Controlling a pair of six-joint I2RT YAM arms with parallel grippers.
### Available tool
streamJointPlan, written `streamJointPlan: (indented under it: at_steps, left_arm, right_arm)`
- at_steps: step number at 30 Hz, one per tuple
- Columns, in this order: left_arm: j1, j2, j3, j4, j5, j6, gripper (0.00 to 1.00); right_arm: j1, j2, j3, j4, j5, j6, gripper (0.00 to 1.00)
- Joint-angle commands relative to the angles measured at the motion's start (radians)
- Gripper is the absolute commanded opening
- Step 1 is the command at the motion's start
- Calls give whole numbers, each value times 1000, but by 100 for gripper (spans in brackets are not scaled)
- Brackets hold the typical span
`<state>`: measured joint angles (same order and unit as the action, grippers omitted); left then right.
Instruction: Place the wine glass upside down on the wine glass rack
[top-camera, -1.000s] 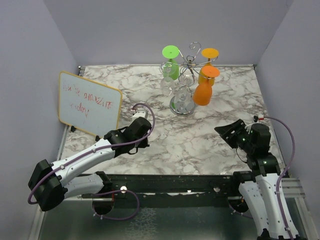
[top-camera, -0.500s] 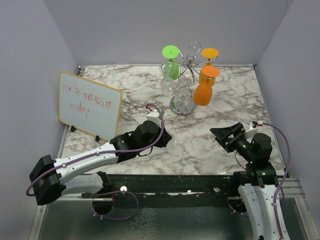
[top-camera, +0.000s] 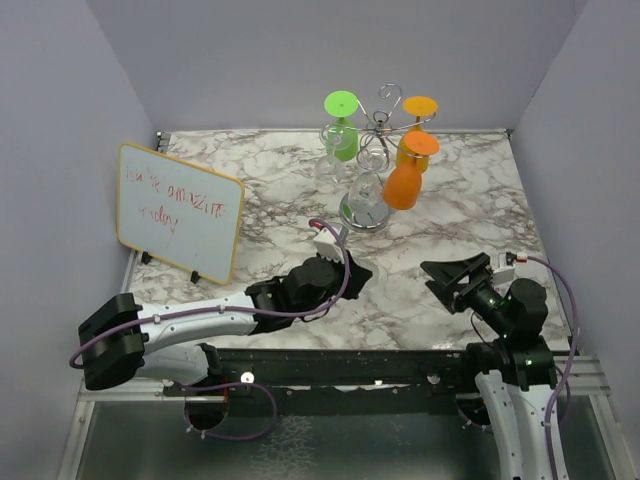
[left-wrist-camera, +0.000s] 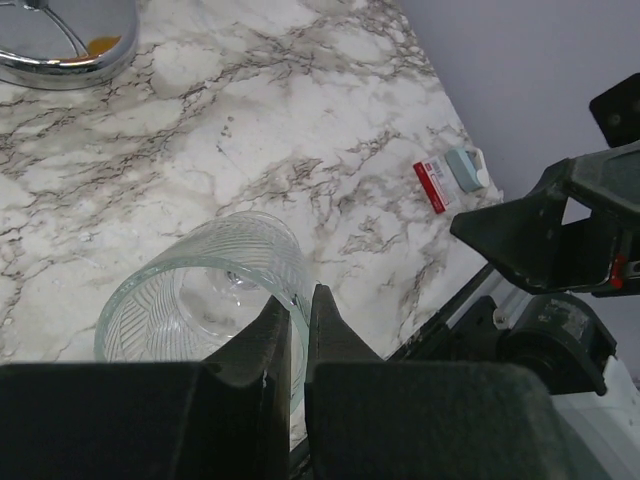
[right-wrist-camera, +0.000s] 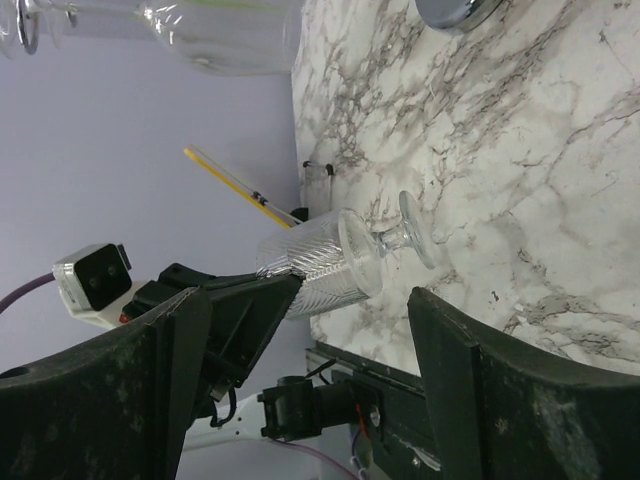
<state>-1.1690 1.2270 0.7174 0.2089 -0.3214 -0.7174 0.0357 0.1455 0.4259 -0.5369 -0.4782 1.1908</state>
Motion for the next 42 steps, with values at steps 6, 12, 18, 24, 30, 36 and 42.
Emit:
streamJointPlan:
  at_steps: [6, 12, 18, 24, 30, 36, 42]
  left_arm:
    - [-26, 19, 47, 211, -98, -26, 0]
    - [-27, 74, 105, 244, -84, -17, 0]
    - [-27, 117, 157, 264, -92, 9, 0]
    - [-27, 126, 175, 275, -99, 24, 0]
    - [-27, 120, 170, 283, -113, 10, 0]
    - [-27, 132, 170, 327, -108, -7, 0]
    - [-27, 177, 200, 381, -113, 15, 0]
  right_arm:
    - [-2, 16, -56, 81, -99, 118, 87]
    - [-2, 78, -48, 134, -123, 118, 87]
    - [-2, 113, -44, 223, -132, 141, 88]
    - [-3, 127, -53, 296, -97, 216, 88]
    - [-2, 132, -31, 298, -4, 284, 87]
    - [-2, 168, 7, 227, 52, 352, 87]
    - [-2, 240, 43, 210, 18, 358, 90]
